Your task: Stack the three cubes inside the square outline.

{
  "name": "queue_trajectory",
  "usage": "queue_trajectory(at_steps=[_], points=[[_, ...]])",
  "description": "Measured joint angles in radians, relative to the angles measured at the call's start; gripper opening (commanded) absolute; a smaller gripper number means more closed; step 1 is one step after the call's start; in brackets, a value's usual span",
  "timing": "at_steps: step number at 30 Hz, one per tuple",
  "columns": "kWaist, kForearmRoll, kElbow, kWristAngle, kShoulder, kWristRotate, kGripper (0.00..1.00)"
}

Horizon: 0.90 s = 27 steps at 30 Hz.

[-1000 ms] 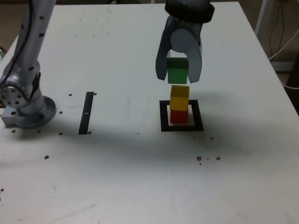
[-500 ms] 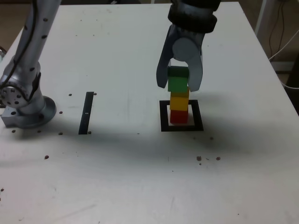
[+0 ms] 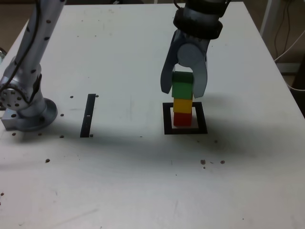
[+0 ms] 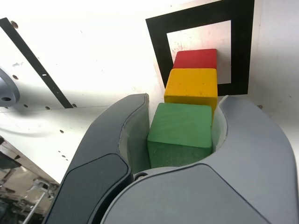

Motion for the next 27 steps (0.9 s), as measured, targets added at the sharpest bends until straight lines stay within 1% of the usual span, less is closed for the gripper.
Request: queue_trajectory(at_steps=[2, 3, 7, 14, 21, 27], points=[[0.0, -0.001, 0.0, -0.001, 0.003, 0.007, 0.86], [0.0, -0.001, 0.0, -0.002, 0.003, 0.01, 0.89], [0.001, -0.004, 0.004, -0.002, 0.003, 0.013, 0.95], [0.002, -0.011, 0.016, 0.006, -0.009, 0.013, 0.98], [0.003, -0.012, 0.023, 0.04, -0.097, 0.007, 0.98], [0.003, -0.004, 0.018, 0.063, -0.138, 0.007, 0.98]])
